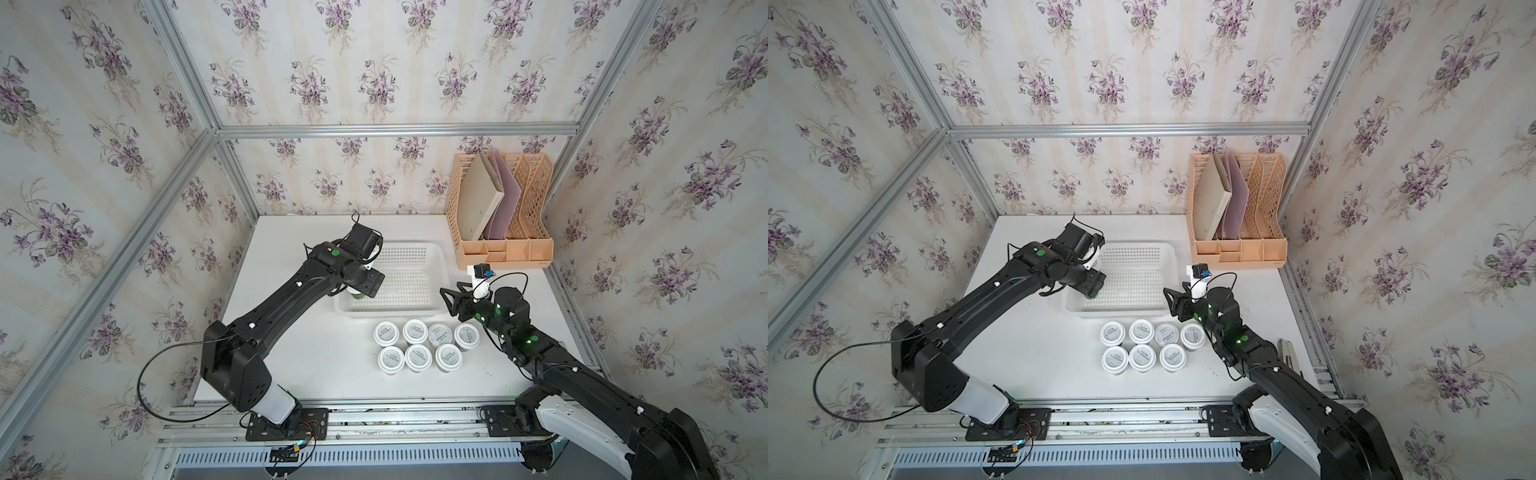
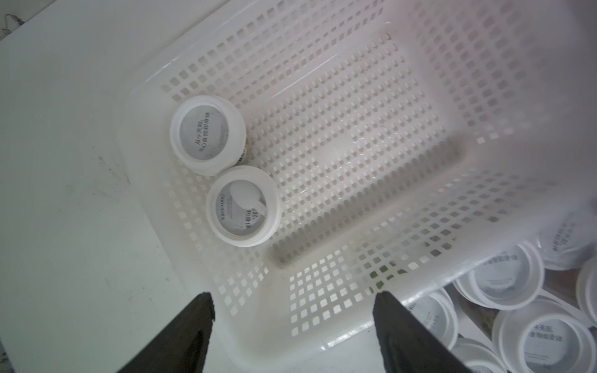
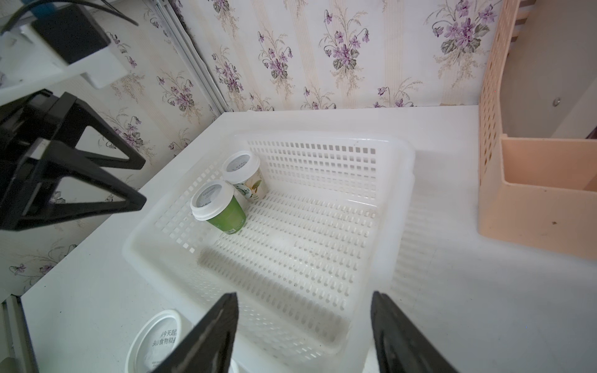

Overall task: Put the yogurt in the basket
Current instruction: Place the yogurt in the basket, then pick up the yogurt from the center of the board.

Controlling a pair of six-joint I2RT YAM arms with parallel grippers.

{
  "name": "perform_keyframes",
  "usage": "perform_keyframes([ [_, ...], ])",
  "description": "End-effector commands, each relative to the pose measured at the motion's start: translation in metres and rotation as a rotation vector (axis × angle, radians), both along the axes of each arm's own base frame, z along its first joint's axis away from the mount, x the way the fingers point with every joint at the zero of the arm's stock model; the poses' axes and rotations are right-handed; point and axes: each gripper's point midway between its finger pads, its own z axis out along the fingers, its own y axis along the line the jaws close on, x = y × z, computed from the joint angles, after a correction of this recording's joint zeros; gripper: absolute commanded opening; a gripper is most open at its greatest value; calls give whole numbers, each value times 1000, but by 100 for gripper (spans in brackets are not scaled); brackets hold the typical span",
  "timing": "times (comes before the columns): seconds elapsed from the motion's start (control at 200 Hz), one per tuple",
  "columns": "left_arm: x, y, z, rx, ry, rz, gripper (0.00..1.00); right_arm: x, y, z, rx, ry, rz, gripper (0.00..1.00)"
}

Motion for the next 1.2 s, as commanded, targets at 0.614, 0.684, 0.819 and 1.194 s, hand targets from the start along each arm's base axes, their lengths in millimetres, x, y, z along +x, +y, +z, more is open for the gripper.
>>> perform_keyframes([
  [0.614, -89, -40, -27, -93, -5, -54, 83, 1, 2, 4, 3, -1, 4, 69],
  [0.684, -93, -42, -32, -85, 14, -58, 84, 1, 2, 4, 2, 0, 4, 70],
  [0.819, -97, -46, -35, -65, 39, -66, 87, 1, 2, 4, 3, 1, 4, 70],
  [1.194, -112, -53, -48, -19, 115, -71, 84, 1, 2, 5, 4, -2, 4, 70],
])
